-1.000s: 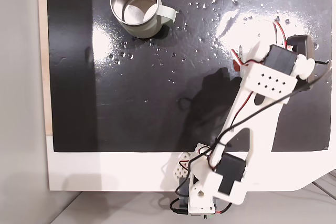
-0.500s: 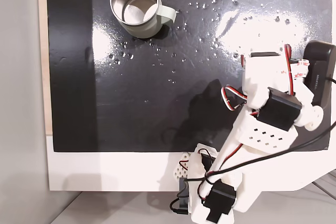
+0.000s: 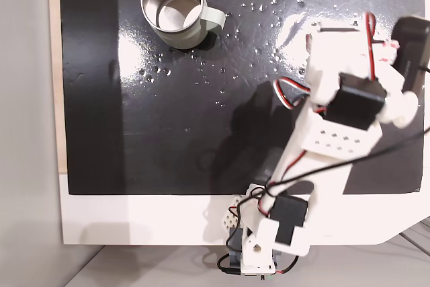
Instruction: Grasp a cube and put it in the cup.
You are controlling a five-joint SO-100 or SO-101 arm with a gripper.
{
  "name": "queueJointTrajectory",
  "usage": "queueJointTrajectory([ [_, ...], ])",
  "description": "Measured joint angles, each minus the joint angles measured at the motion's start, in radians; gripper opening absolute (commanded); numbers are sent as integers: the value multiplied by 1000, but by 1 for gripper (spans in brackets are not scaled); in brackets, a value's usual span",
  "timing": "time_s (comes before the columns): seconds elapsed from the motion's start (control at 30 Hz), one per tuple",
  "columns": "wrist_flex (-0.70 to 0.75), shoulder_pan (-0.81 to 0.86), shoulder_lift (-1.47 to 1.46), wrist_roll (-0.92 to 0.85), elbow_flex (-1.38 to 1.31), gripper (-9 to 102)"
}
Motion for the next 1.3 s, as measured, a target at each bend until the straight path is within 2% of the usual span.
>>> queueJointTrajectory([
  [0.57, 5, -279, -270, 175, -341, 8],
  [0.87, 3, -350, -476, 193, -588, 8],
  [1.3, -129, -511, -640, 193, -727, 8],
])
